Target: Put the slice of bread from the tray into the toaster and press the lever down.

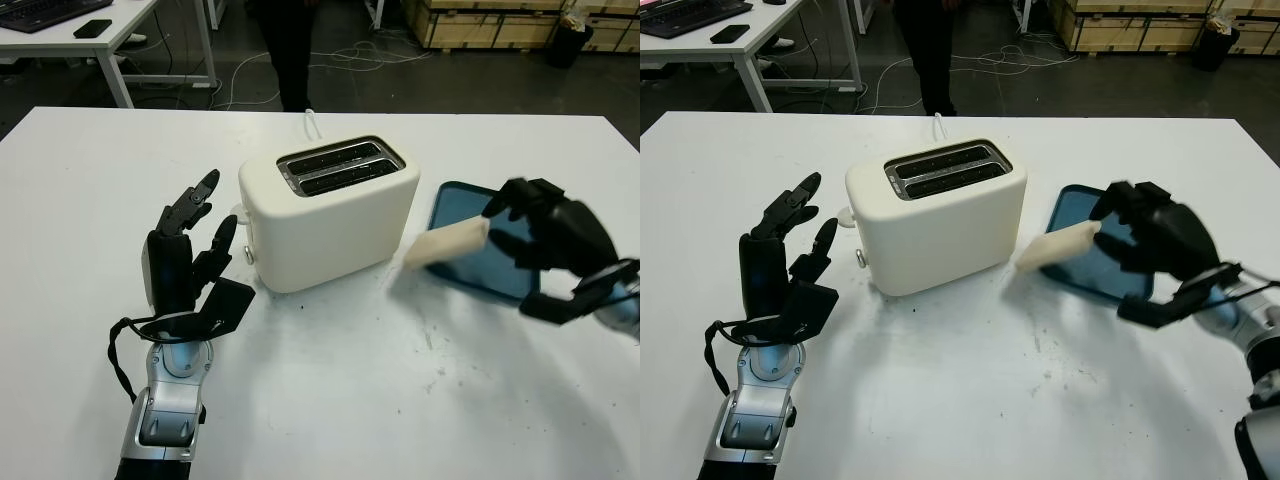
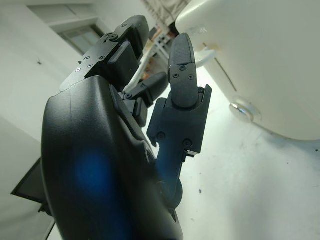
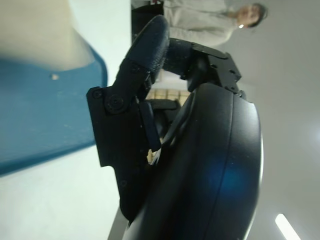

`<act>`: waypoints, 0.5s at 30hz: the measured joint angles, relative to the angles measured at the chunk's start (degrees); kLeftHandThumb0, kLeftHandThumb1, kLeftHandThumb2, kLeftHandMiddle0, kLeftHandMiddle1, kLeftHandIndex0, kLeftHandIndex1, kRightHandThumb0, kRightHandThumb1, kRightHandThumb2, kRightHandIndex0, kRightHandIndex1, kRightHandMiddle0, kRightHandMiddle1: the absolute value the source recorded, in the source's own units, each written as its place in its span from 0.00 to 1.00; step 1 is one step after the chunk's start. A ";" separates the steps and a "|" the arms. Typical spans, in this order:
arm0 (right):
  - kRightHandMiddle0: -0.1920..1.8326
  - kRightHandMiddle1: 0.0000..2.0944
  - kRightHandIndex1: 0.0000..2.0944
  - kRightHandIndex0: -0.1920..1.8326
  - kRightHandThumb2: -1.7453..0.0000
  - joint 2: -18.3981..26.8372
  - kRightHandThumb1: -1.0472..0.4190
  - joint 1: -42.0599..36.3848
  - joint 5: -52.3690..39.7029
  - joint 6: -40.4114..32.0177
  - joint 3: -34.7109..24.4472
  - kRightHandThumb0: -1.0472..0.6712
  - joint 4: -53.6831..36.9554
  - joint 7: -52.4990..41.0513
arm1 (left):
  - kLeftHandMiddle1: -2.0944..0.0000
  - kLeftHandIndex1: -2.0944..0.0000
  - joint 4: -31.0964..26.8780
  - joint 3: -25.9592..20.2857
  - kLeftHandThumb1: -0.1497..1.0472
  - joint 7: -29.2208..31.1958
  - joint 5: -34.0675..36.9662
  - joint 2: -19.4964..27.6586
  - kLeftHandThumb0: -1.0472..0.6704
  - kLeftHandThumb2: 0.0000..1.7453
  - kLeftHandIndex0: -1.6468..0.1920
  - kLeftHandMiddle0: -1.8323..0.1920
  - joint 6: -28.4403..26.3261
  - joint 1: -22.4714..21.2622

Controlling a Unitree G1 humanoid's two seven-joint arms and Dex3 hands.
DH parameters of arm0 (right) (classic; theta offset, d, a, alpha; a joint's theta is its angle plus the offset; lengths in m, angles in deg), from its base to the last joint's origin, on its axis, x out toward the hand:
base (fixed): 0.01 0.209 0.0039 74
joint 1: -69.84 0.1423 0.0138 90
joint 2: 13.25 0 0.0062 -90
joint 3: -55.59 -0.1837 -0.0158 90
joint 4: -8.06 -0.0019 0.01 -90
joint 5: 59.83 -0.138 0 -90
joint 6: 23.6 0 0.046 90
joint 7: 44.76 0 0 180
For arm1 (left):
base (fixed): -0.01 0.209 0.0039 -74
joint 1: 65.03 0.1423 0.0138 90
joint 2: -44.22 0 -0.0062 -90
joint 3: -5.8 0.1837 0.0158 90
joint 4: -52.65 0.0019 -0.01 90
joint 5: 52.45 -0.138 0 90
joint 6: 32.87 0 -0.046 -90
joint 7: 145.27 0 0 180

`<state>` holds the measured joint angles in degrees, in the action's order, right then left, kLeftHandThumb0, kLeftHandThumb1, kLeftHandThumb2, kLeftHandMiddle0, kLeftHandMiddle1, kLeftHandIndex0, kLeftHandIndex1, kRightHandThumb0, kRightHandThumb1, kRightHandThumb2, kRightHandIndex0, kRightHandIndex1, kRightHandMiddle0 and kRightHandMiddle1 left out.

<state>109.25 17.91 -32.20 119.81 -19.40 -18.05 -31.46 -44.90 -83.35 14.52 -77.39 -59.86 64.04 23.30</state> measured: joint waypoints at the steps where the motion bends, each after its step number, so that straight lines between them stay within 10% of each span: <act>1: 0.26 0.83 0.83 0.50 0.58 0.17 0.09 0.44 -0.92 0.00 -0.89 0.16 -0.05 -2.03 | 0.56 1.00 0.00 0.00 0.89 0.00 -0.06 0.01 0.40 0.21 0.55 0.74 0.00 0.00; 15: 0.23 0.83 0.83 0.42 0.57 1.45 0.09 2.51 2.05 0.00 -2.16 0.17 -2.97 -6.96 | 0.55 1.00 0.00 -0.04 0.89 -0.02 0.09 0.00 0.40 0.21 0.55 0.75 -0.01 0.00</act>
<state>110.70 20.42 -30.15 119.80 -21.56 -21.03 -38.43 -44.90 -83.39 14.50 -77.30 -59.86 64.03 23.30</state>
